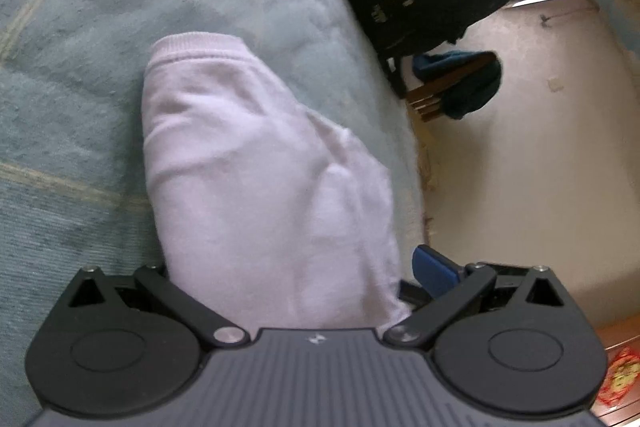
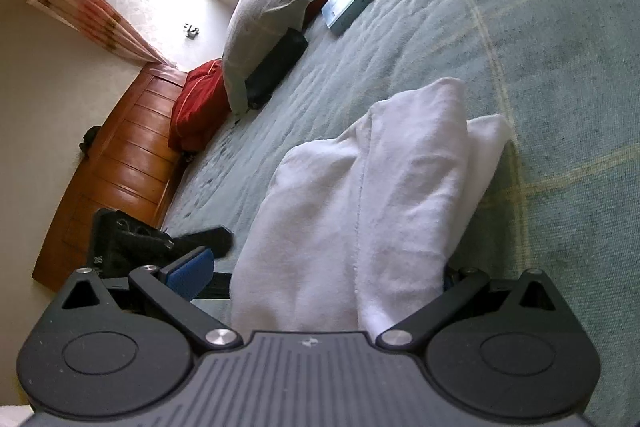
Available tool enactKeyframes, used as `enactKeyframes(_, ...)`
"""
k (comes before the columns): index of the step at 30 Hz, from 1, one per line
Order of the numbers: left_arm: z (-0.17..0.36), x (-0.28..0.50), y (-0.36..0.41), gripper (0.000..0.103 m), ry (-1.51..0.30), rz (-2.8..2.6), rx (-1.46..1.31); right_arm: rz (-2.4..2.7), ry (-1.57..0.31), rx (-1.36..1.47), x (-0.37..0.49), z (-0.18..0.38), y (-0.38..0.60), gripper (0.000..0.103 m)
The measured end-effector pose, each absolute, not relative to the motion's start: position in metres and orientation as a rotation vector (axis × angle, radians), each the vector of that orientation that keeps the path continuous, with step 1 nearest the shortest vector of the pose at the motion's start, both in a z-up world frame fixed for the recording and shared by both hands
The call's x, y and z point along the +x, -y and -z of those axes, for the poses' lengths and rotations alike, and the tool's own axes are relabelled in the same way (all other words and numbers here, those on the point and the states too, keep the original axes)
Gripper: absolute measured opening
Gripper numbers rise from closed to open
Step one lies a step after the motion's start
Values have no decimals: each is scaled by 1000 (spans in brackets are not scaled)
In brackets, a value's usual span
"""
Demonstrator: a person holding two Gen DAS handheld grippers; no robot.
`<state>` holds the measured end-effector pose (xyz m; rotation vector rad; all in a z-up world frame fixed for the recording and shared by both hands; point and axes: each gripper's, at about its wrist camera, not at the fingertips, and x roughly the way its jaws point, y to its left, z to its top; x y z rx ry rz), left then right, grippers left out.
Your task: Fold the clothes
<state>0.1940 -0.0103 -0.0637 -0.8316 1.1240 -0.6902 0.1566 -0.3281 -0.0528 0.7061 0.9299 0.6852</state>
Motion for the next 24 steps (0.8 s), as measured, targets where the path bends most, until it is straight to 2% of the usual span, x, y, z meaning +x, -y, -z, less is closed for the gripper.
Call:
enactKeyframes(17, 28, 184, 20, 102, -1093, 743, -803, -703, -901, 658, 150, 27, 315, 103)
enactKeyframes(24, 47, 174, 9, 102, -1075, 699, -769, -693, -936, 635, 150, 41, 311, 103)
